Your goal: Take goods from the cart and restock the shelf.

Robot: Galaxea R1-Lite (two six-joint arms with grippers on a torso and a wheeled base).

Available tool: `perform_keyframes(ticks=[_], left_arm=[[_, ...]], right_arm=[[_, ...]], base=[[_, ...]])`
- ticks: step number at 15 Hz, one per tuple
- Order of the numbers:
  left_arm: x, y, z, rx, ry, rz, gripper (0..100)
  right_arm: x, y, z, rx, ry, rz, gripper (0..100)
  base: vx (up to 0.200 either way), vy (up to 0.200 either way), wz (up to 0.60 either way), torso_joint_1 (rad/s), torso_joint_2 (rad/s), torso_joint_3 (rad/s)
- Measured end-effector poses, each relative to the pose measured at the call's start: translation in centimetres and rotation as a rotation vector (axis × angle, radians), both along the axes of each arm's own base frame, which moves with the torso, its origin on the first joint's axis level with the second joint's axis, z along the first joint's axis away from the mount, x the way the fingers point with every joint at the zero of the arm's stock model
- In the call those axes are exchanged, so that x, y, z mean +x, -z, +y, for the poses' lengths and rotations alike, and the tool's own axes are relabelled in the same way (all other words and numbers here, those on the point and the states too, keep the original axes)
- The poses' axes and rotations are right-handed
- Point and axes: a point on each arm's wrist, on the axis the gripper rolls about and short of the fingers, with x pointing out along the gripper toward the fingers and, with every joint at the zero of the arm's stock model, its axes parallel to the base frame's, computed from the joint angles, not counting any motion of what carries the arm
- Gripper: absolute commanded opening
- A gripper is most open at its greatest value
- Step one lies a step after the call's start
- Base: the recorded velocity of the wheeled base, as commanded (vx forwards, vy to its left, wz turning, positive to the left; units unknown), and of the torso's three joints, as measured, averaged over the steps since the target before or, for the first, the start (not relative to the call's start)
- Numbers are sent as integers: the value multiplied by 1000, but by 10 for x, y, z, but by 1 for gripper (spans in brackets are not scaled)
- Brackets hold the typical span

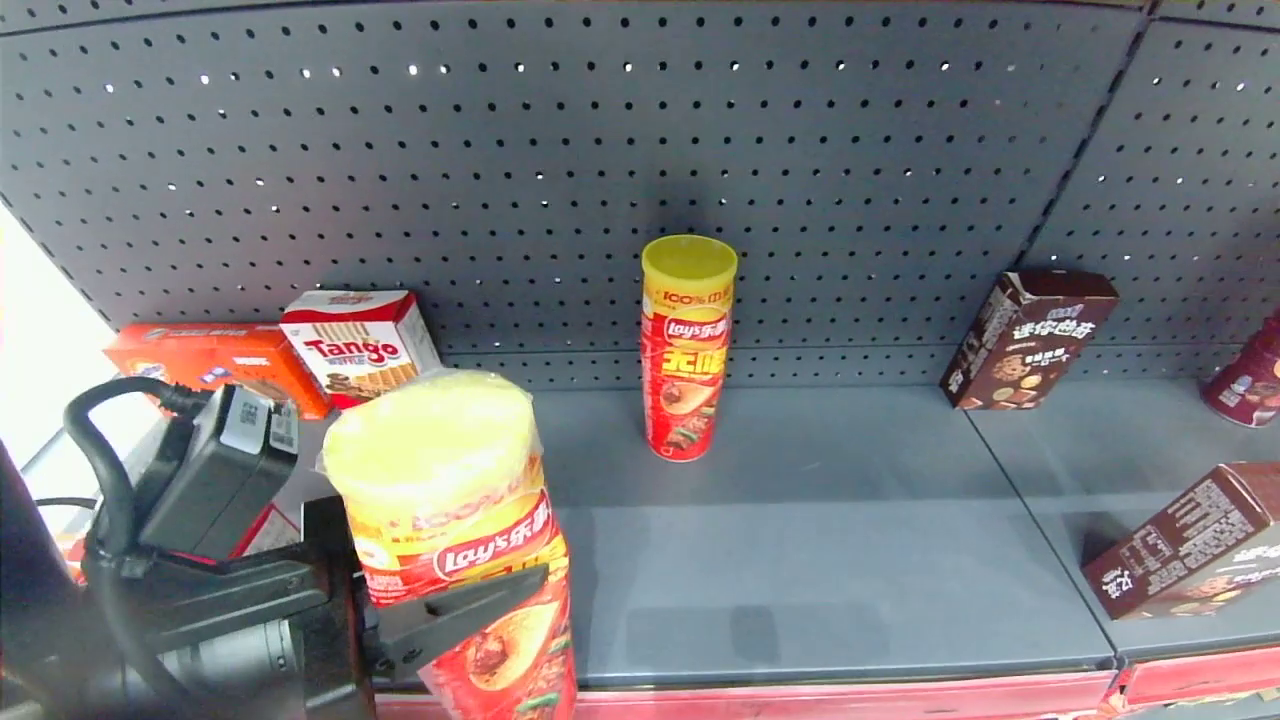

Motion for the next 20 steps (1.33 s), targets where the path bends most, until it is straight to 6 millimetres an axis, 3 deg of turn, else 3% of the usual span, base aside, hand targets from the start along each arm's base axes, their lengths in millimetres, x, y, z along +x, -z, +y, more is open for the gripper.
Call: perform_keyframes(ticks=[5,6,8,10,14,20], left_arm=[[-7,-5,7,-21,-16,-30,0],[-6,-8,8,-28,-18,-41,0],[-7,-10,8,-33,-20,-47,0],[-6,-12,8,-38,-19,-49,0],[-5,-15,7,-44,-19,-57,0],[-5,-13,7,-45,-22,-46,0]], right_arm=[[0,-2,0,-19,-17,-7,100],[-2,-10,1,-19,-27,-23,100],[-6,-49,1,-16,-56,-61,100],[3,-93,2,-19,-144,-36,100],[54,-145,9,-69,-340,62,100],[139,-180,50,-145,-564,119,100]], base=[[0,0,0,0,0,0],[0,0,0,0,0,0],[0,0,0,0,0,0],[0,0,0,0,0,0],[0,0,0,0,0,0],[0,0,0,0,0,0]])
